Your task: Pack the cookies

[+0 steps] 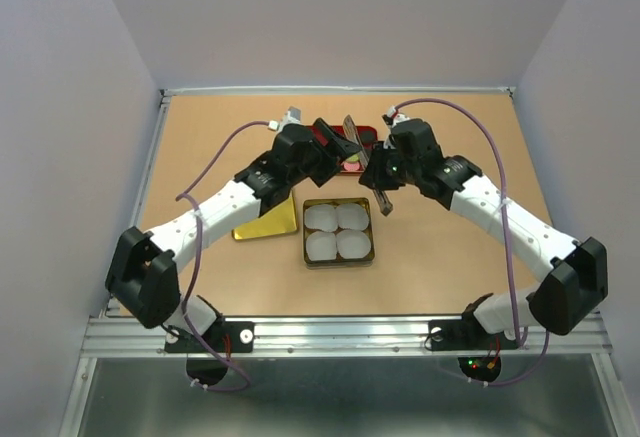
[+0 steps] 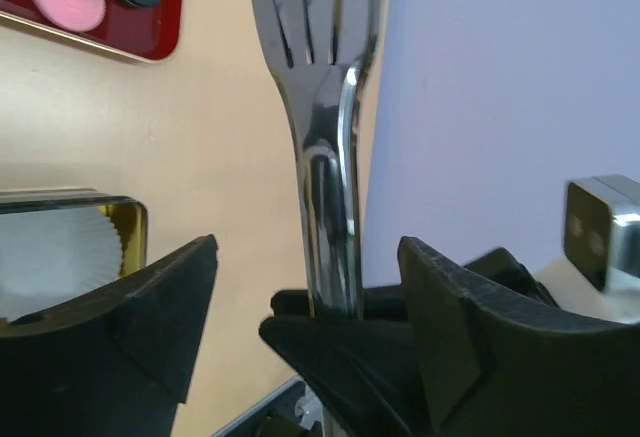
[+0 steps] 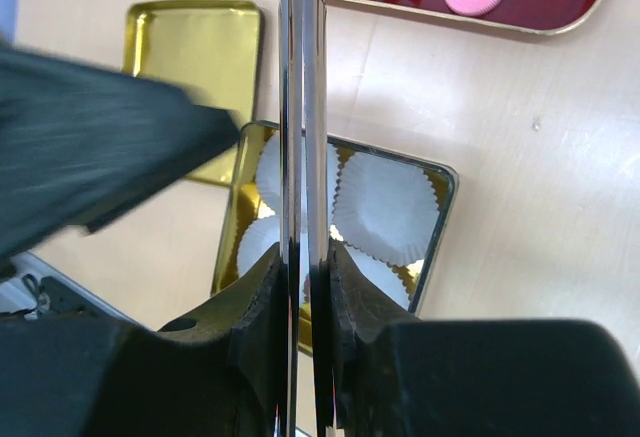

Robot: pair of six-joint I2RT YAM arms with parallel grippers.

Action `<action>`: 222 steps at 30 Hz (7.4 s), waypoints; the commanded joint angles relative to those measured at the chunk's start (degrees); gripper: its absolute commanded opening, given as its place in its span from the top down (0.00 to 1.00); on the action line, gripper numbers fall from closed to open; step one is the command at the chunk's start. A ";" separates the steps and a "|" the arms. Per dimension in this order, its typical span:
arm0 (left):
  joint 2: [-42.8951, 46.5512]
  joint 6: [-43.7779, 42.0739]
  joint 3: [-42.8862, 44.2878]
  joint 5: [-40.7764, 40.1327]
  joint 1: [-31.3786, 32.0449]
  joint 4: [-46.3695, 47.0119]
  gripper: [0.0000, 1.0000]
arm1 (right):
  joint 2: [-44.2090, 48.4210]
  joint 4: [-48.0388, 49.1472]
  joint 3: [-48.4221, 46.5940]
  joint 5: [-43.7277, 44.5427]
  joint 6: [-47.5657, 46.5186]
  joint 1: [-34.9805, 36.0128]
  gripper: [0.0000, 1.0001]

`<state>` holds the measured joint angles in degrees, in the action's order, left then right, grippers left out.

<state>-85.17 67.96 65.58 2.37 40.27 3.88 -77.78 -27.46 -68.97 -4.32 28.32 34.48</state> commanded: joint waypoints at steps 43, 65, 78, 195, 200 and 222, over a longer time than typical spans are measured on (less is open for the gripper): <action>35.33 -33.51 -18.29 -15.56 -20.50 -20.41 0.09 | -27.25 -11.12 -16.20 8.01 -1.77 -2.14 0.52; 35.51 -32.37 -20.49 -14.33 -20.67 -18.74 0.09 | -25.76 -11.30 -15.32 1.51 -0.54 -1.87 0.53; 34.72 -32.37 -20.85 -13.71 -20.58 -18.29 0.10 | -28.48 -13.58 -17.25 -0.08 -0.72 -1.35 0.48; 37.00 -30.26 -21.99 -11.34 -20.67 -19.96 0.11 | 2.55 -8.22 9.82 -24.51 18.44 9.12 1.00; 36.39 -30.43 -21.64 -10.90 -20.58 -19.87 0.11 | 0.79 -7.69 9.64 -24.16 18.44 9.12 1.00; 36.74 -30.35 -22.78 -10.46 -20.58 -18.91 0.11 | -1.94 -2.33 13.16 -25.91 20.90 9.12 0.99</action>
<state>-48.90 37.63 43.09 -8.29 20.10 -16.91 -79.75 -33.63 -56.31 -27.90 48.47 43.33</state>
